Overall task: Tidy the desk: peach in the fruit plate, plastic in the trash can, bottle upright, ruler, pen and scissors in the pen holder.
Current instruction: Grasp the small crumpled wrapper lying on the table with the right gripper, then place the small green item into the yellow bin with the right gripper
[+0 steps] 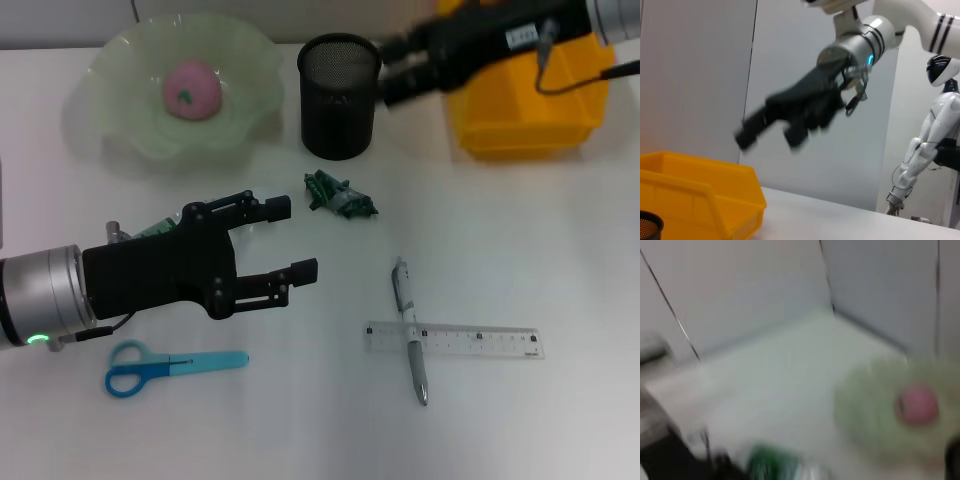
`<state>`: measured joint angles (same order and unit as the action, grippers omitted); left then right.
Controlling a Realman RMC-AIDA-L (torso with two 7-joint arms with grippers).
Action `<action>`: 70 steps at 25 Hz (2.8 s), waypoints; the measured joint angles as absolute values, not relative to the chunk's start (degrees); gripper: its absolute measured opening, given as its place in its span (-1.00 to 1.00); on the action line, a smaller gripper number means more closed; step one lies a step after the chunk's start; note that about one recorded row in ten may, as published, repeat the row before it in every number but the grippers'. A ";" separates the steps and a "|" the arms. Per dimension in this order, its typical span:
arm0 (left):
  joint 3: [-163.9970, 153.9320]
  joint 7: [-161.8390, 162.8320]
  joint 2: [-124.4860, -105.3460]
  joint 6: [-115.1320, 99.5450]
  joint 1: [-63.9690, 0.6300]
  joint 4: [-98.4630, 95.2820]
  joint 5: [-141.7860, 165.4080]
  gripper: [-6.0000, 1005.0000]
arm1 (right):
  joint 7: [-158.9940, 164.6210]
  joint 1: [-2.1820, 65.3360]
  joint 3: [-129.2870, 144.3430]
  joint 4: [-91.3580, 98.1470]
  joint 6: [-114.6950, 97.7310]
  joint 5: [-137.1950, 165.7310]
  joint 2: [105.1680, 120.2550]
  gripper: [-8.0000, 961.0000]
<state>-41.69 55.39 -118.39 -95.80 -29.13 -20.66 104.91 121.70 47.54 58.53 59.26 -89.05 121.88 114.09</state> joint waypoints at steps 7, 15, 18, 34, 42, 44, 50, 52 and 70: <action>-41.87 55.52 -118.36 -95.83 -29.24 -20.50 105.12 0.52 | 122.92 53.78 58.70 50.66 -85.03 137.27 116.41 0.59; -41.92 55.55 -118.39 -95.39 -28.94 -20.58 105.36 0.51 | 122.15 55.99 63.64 41.49 -71.45 140.28 119.27 0.58; -41.93 55.55 -118.39 -95.43 -28.92 -20.57 105.39 0.50 | 121.82 56.78 66.36 38.14 -66.71 139.00 119.47 0.58; -41.92 55.73 -118.33 -96.22 -28.73 -20.88 105.38 0.48 | 116.41 58.12 80.35 29.04 -52.70 125.45 119.84 0.57; -41.92 55.72 -118.29 -96.68 -28.68 -20.81 105.32 0.47 | 116.28 58.13 86.90 26.62 -47.73 120.89 119.88 0.56; -41.92 55.72 -118.30 -96.68 -28.67 -20.81 105.31 0.47 | 116.24 58.10 86.94 26.44 -47.57 120.72 119.88 0.55; -41.92 55.72 -118.35 -96.77 -28.56 -20.83 105.21 0.46 | 115.38 58.02 87.04 25.24 -46.53 119.13 119.89 0.36; -41.92 55.72 -118.36 -96.78 -28.56 -20.83 105.21 0.46 | 115.38 58.24 87.06 24.83 -46.61 119.13 119.88 -0.06; -41.92 55.71 -118.32 -97.41 -28.34 -20.82 105.13 0.44 | 116.64 54.65 84.61 31.06 -52.99 119.26 119.31 -0.95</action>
